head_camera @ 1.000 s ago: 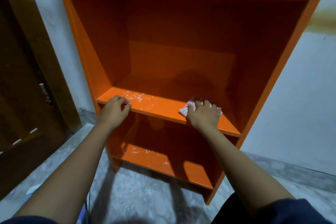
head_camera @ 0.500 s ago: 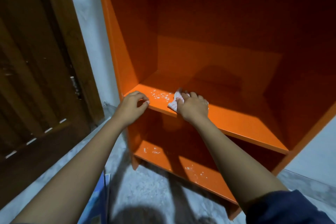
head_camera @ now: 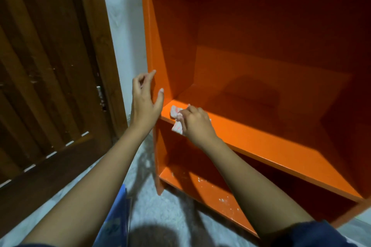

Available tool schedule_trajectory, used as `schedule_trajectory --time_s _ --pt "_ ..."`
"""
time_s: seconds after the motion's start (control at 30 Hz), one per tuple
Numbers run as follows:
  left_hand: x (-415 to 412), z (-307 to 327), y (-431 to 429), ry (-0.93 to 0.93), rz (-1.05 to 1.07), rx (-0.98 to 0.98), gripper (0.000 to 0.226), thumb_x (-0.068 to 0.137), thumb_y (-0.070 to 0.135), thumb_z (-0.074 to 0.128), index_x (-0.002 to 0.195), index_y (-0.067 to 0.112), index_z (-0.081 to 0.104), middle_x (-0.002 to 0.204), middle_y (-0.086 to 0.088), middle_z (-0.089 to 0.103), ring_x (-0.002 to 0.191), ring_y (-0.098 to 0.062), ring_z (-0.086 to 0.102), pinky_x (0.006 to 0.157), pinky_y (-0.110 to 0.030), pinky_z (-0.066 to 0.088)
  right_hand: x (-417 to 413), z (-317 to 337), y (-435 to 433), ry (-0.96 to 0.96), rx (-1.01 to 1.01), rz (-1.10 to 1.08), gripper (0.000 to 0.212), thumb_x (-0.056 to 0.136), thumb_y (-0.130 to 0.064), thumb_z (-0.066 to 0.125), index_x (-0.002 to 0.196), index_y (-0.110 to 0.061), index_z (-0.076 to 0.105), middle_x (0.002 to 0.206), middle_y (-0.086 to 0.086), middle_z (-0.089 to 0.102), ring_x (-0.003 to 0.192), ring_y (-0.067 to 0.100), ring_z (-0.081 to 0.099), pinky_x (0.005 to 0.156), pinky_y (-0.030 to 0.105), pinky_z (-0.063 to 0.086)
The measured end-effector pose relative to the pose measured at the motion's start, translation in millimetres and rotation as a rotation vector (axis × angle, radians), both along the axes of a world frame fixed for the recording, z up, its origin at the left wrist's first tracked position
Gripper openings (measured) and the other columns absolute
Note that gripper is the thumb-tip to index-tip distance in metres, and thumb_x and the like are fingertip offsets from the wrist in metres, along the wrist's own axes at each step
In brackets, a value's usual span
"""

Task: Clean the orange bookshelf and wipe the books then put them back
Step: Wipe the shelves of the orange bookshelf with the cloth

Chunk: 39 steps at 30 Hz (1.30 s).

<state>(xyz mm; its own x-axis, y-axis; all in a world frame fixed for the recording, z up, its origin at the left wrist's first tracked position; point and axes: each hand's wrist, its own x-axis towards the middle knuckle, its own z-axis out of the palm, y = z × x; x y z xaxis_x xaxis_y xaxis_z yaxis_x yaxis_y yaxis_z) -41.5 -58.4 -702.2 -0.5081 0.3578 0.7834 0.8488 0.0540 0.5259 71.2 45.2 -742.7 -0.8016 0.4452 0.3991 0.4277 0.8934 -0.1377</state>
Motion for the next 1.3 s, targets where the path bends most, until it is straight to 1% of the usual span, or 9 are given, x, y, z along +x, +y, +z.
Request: schedule_trajectory --time_s 0.17,0.4,0.53,0.73,0.87,0.97,1.03,1.17,1.3 --pt "-6 5 8 -0.073 -0.077 -0.098 0.062 0.098 0.018 0.045 0.149 0.029 0.010 0.127 -0.014 0.044 0.096 -0.012 0.049 0.073 -0.010 0.037 15 20 -1 0.179 -0.202 0.353 0.027 0.093 -0.018 0.043 0.093 -0.007 0.067 0.099 0.014 0.068 0.094 0.026 0.059 0.085 0.028 0.040" --pt "-27 -3 6 -0.073 -0.099 -0.217 0.067 0.101 0.023 0.037 0.138 0.046 -0.015 0.080 -0.018 0.060 0.062 -0.029 0.057 0.062 -0.048 0.053 58 53 61 0.466 -0.721 0.027 0.027 0.101 -0.013 0.036 0.111 -0.016 0.062 0.099 0.000 0.066 0.062 -0.009 0.060 0.056 0.006 0.043" --pt "-30 -4 8 -0.085 -0.101 -0.217 0.068 0.101 0.023 0.037 0.137 0.046 -0.016 0.077 -0.022 0.061 0.060 -0.032 0.058 0.059 -0.050 0.053 37 33 91 0.489 -1.251 -0.195 0.035 0.100 -0.001 0.032 0.132 0.000 0.046 0.131 0.013 0.053 0.060 0.002 0.064 0.044 0.011 0.048" --pt "-36 -4 7 -0.054 -0.110 -0.243 0.070 0.101 0.024 0.038 0.138 0.045 -0.018 0.079 -0.019 0.063 0.059 -0.032 0.060 0.059 -0.049 0.054 -8 27 102 0.313 -0.971 -0.116 0.024 0.099 -0.027 0.045 0.108 -0.014 0.063 0.092 0.004 0.069 0.066 -0.001 0.068 0.055 0.014 0.050" --pt "-37 -4 7 -0.051 -0.118 -0.253 0.067 0.101 0.025 0.036 0.138 0.044 -0.017 0.087 -0.018 0.065 0.057 -0.028 0.059 0.059 -0.047 0.054 -33 34 99 -0.027 -0.447 -0.086 0.029 0.099 -0.033 0.040 0.112 -0.021 0.063 0.115 -0.003 0.059 0.106 0.015 0.055 0.090 0.032 0.043" --pt "-37 -2 7 -0.043 -0.102 -0.273 0.064 0.101 0.026 0.036 0.141 0.037 -0.014 0.094 -0.008 0.065 0.061 -0.024 0.060 0.060 -0.026 0.054 -48 38 88 -0.145 -0.252 0.056 0.027 0.096 -0.021 0.038 0.108 -0.013 0.061 0.120 0.004 0.059 0.116 0.022 0.049 0.094 0.032 0.037" --pt "-36 -1 7 -0.047 -0.083 -0.301 0.064 0.101 0.027 0.035 0.143 0.035 -0.013 0.091 -0.007 0.062 0.060 -0.020 0.057 0.055 -0.010 0.041 -53 37 84 -0.209 -0.220 0.102 0.023 0.091 -0.010 0.039 0.104 -0.007 0.058 0.113 0.008 0.059 0.113 0.024 0.049 0.089 0.029 0.035" --pt "-33 2 5 -0.071 -0.069 -0.348 0.064 0.101 0.030 0.033 0.144 0.037 -0.013 0.105 -0.014 0.064 0.061 -0.011 0.054 0.057 -0.009 0.036 -45 34 66 -0.092 -0.323 0.209 0.023 0.091 -0.020 0.044 0.099 -0.013 0.064 0.108 0.006 0.061 0.108 0.026 0.055 0.093 0.039 0.042" --pt "-26 6 1 -0.093 -0.086 -0.378 0.063 0.101 0.032 0.032 0.146 0.033 -0.012 0.121 -0.012 0.060 0.066 -0.005 0.050 0.071 -0.019 0.042 -38 28 42 -0.026 -0.327 0.223 0.028 0.096 -0.021 0.049 0.119 -0.016 0.064 0.133 0.005 0.055 0.127 0.019 0.046 0.098 0.024 0.033"
